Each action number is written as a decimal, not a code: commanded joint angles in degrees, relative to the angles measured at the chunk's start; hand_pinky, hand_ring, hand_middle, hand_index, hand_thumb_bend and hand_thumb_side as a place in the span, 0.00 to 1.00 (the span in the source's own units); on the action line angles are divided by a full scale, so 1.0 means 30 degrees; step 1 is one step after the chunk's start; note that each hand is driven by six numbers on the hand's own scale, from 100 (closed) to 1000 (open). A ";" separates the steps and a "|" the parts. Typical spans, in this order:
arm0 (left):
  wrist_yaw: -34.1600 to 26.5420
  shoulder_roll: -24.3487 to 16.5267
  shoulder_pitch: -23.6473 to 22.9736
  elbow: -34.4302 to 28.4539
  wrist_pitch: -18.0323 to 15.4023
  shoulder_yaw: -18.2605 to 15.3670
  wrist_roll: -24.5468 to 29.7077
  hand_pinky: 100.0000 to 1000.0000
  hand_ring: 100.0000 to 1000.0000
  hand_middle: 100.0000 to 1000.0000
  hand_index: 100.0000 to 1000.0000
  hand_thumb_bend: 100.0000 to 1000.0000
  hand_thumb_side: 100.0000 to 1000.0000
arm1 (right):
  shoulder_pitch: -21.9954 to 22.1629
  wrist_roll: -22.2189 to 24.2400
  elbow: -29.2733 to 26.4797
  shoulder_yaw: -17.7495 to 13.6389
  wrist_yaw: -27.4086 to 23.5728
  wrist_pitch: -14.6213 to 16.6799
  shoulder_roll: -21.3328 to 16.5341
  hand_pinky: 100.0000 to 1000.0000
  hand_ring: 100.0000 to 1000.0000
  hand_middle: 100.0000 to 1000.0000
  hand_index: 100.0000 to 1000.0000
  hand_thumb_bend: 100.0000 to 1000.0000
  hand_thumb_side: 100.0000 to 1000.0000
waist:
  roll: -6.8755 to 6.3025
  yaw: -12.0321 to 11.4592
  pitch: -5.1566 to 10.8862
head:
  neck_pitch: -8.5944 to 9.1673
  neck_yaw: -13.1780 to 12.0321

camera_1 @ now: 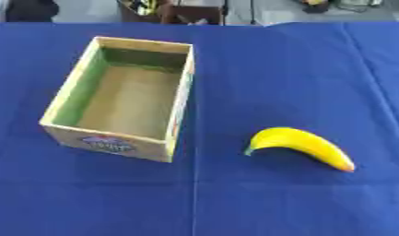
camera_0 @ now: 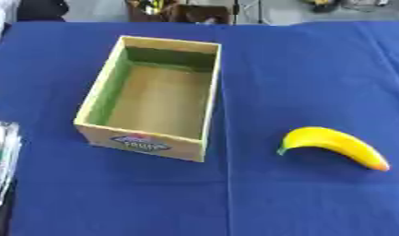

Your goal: Pick up objects on the table and place them in the box.

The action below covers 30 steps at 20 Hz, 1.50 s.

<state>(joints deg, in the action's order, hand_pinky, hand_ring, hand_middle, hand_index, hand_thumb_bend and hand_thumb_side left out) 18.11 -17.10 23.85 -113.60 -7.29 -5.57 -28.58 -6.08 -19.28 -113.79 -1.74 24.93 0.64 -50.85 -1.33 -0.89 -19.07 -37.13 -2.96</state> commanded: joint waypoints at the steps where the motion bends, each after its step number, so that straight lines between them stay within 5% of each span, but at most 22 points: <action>1: -0.0047 -0.0353 0.0160 -0.0330 -0.0001 -0.0026 0.0040 0.52 0.65 0.71 0.89 0.00 1.00 | -0.0143 0.0036 -0.0269 -0.0154 0.0117 0.0030 -0.0727 0.74 0.78 0.65 0.79 0.00 0.92 | 0.0012 -0.0033 0.0286 | 0.0076 0.0000; 15: -0.0076 -0.0404 0.0214 -0.0330 -0.0041 0.0023 0.0063 0.52 0.65 0.72 0.89 0.00 1.00 | -0.0115 0.0771 -0.0269 0.0267 0.0654 -0.0253 -0.1650 0.74 0.78 0.66 0.79 0.00 0.93 | 0.0004 -0.0061 0.0296 | -0.0026 0.0023; 30: -0.0158 -0.0426 0.0213 -0.0330 -0.0062 0.0140 0.0226 0.52 0.65 0.72 0.89 0.00 1.00 | -0.0857 0.6036 -0.0269 0.1788 0.1664 -0.1335 -0.4778 0.78 0.80 0.71 0.83 0.05 0.97 | 0.0126 0.0113 0.0702 | -0.0041 0.0317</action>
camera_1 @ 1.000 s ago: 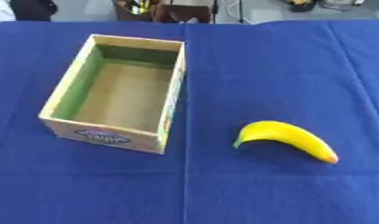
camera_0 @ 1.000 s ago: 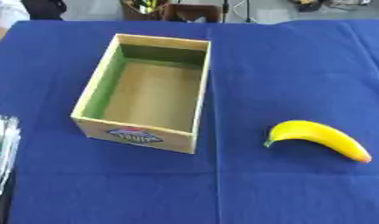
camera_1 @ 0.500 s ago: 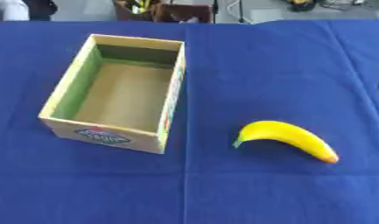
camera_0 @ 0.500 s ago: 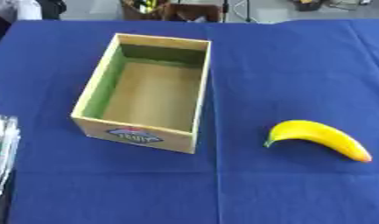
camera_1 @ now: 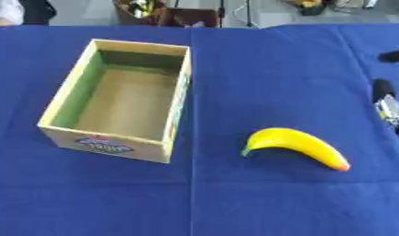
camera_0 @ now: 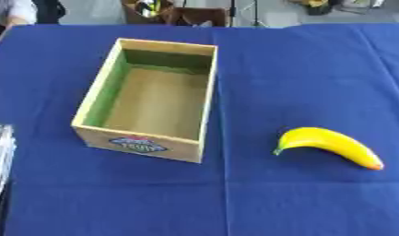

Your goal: Pick up objects on the table and place them in the box.

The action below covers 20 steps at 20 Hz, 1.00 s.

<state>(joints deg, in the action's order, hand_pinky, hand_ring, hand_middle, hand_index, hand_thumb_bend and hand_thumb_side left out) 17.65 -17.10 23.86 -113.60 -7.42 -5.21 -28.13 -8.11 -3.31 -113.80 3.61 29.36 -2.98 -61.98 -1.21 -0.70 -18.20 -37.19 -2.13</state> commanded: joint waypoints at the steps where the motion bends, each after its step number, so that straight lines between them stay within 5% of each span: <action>1: -0.0010 -0.0428 0.0217 -0.0330 -0.0022 0.0030 0.0085 0.52 0.65 0.72 0.89 0.00 1.00 | -0.0196 0.0983 -0.0265 0.0094 0.0189 -0.0230 -0.1189 0.78 0.80 0.71 0.83 0.06 0.97 | 0.0093 0.0059 0.0420 | -0.0040 0.0064; 20: -0.0166 -0.0377 0.0318 -0.0330 -0.0055 0.0224 0.0312 0.52 0.65 0.72 0.89 0.00 1.00 | -0.1374 0.4764 -0.0265 0.2138 -0.0361 -0.1642 -0.2483 0.81 0.83 0.73 0.85 0.18 0.86 | 0.0176 -0.0186 0.0392 | 0.0185 0.0516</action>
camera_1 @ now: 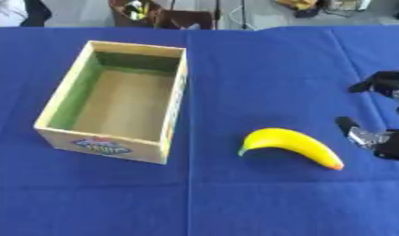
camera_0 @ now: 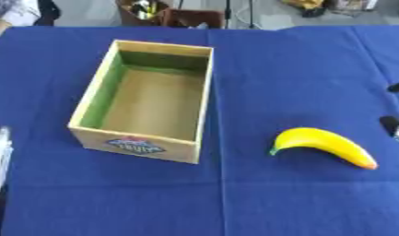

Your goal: Pick up objects on the table and place them in the box.

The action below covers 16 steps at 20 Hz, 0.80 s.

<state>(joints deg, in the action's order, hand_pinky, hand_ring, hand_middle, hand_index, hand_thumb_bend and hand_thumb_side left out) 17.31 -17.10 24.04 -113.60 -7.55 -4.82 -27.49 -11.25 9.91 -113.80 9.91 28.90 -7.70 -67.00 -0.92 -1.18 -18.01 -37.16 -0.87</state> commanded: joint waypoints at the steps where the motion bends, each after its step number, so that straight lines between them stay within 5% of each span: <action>1: -0.0067 -0.0363 0.0259 -0.0330 -0.0011 0.0109 0.0117 0.52 0.65 0.72 0.89 0.00 1.00 | -0.0443 0.0487 -0.0262 0.0144 -0.0251 -0.0094 -0.0782 0.81 0.83 0.73 0.85 0.20 0.84 | 0.0082 -0.0052 0.0318 | 0.0200 0.0124; 9: -0.0182 -0.0249 0.0318 -0.0330 -0.0025 0.0235 0.0278 0.52 0.65 0.72 0.89 0.00 1.00 | -0.1453 0.1693 -0.0262 0.0899 -0.0498 -0.0572 -0.0444 0.82 0.85 0.70 0.87 0.40 0.66 | 0.0118 -0.0170 0.0235 | 0.0211 0.0380; 16: -0.0270 -0.0183 0.0324 -0.0330 -0.0028 0.0312 0.0384 0.52 0.65 0.72 0.89 0.00 1.00 | -0.2569 0.2581 -0.0262 0.1535 -0.0701 -0.1185 0.0056 0.82 0.85 0.69 0.89 0.46 0.61 | 0.0122 -0.0334 0.0203 | 0.0184 0.0614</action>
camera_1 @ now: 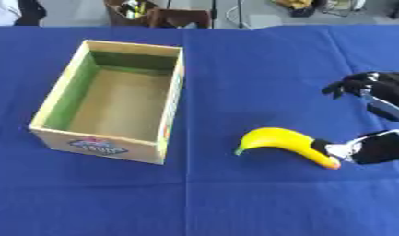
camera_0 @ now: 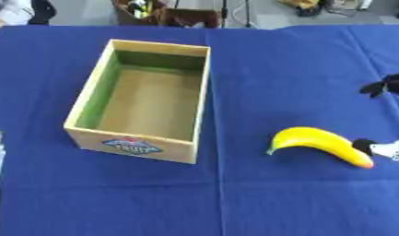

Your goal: Pick up objects on the table and place them in the box.

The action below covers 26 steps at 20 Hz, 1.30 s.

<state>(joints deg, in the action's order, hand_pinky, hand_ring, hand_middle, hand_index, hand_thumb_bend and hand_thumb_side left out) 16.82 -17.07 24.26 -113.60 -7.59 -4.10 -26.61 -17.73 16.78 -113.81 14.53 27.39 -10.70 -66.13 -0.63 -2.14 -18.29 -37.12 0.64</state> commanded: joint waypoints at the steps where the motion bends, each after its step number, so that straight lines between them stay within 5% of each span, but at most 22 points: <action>1: -0.0117 -0.0183 0.0252 -0.0330 -0.0014 0.0081 0.0101 0.52 0.65 0.72 0.89 0.00 1.00 | -0.0573 0.0410 -0.0260 0.0082 -0.0201 -0.0305 -0.0149 0.82 0.85 0.69 0.88 0.45 0.61 | 0.0030 -0.0029 0.0294 | 0.0172 0.0132; 11: -0.0220 -0.0058 0.0326 -0.0330 -0.0030 0.0186 0.0232 0.51 0.65 0.72 0.89 0.00 1.00 | -0.1914 0.1391 -0.0260 0.1136 -0.0066 -0.1144 0.0637 0.81 0.85 0.68 0.86 0.44 0.62 | 0.0089 -0.0212 0.0225 | 0.0154 0.0174; 26: -0.0285 0.0015 0.0445 -0.0330 -0.0026 0.0262 0.0357 0.51 0.65 0.72 0.89 0.00 1.00 | -0.2042 0.2064 -0.0260 0.2131 0.1219 -0.2349 0.1373 0.80 0.84 0.64 0.81 0.42 0.59 | 0.0028 -0.0395 0.0128 | 0.0232 0.0091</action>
<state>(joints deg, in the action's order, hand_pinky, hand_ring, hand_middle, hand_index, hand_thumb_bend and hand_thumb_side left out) 16.17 -16.57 24.79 -113.60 -7.59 -3.41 -25.76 -23.23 22.95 -113.81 21.28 30.28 -17.45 -61.04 -0.58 -3.24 -18.78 -37.12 1.05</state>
